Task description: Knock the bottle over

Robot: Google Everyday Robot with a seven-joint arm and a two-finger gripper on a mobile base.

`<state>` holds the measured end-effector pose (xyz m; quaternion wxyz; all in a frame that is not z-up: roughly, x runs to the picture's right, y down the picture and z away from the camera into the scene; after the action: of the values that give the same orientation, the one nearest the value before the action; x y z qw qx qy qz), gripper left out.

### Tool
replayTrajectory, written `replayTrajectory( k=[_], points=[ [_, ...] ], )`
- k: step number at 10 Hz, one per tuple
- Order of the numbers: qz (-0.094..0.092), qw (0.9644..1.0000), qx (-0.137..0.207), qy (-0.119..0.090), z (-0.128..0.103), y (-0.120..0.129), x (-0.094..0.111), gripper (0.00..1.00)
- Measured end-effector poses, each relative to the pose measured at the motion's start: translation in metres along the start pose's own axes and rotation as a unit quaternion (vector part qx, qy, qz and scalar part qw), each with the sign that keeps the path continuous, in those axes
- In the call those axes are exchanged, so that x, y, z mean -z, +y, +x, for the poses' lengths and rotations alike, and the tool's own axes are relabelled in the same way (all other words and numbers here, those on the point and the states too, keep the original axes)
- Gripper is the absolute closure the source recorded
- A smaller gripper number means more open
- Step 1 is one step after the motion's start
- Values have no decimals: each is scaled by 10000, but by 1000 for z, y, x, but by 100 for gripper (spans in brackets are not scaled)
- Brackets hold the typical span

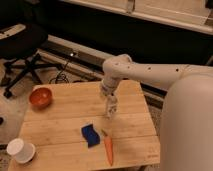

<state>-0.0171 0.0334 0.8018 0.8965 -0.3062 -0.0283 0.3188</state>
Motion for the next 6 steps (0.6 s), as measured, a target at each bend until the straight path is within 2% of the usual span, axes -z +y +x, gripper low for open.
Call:
replayTrajectory(
  k=[3,5,6],
  points=[
    [396,9971,643,23,-53,0,19,95],
    [687,9950,724,86,-66,-5,41,95],
    [778,9948,634,176,-58,-7,50,95]
  ],
)
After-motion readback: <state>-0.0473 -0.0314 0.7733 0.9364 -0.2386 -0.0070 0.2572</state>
